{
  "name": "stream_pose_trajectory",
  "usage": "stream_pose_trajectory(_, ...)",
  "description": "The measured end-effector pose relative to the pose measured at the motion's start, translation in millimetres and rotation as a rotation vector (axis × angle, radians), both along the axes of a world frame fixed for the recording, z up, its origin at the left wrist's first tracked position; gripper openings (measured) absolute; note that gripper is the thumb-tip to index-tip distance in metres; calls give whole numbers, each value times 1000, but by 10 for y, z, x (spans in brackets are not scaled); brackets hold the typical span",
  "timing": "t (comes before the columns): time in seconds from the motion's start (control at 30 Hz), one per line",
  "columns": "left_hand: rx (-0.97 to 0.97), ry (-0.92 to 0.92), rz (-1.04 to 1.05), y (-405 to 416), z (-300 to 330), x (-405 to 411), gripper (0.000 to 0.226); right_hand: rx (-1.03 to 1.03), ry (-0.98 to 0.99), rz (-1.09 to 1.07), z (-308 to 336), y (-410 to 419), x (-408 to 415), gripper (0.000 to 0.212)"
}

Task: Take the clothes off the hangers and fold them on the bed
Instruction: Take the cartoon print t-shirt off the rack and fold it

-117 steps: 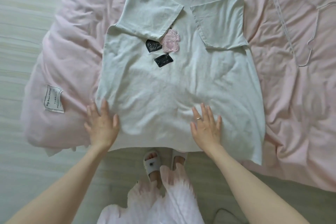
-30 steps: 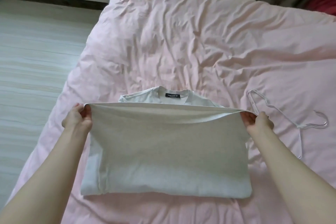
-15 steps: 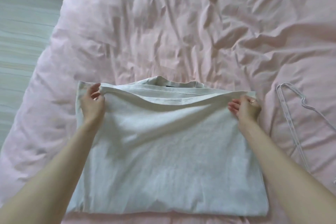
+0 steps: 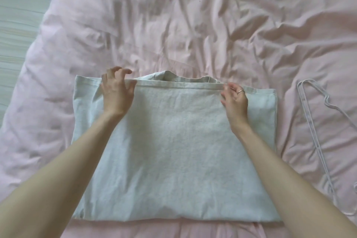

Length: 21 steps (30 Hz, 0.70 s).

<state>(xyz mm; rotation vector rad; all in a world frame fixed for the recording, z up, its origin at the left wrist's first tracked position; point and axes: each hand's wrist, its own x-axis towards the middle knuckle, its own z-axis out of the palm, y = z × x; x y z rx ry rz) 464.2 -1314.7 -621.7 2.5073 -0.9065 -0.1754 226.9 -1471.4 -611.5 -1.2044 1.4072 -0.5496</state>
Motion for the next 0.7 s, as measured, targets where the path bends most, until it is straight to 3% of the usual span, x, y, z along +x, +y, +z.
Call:
stream_pose_trajectory(0.07, 5, -95, -101, 171, -70, -236, 33, -279, 219, 228, -66, 349, -57, 36)
stream_pose_trajectory(0.17, 79, -130, -284, 527, -225, -745, 38, -623, 383, 609, -299, 954, -186, 46)
stream_pose_trajectory(0.3, 302, -70, -407, 1056, -441, -1220, 45, -808, 574, 970, -622, 1601, -512, 49)
stream_pose_trajectory(0.43, 394, -40, -367, 1376, -381, -1205, 48, -803, 771, 967, -701, 1726, -850, 52)
stream_pose_trajectory(0.53, 326, 3, -280, 1613, -249, -1147, 47, -719, 848, 861, -638, 1798, -876, 53)
stream_pose_trajectory(0.7, 139, -141, 26, 2314, -49, -1080, 34, -705, 772, 814, -451, 2328, -714, 54)
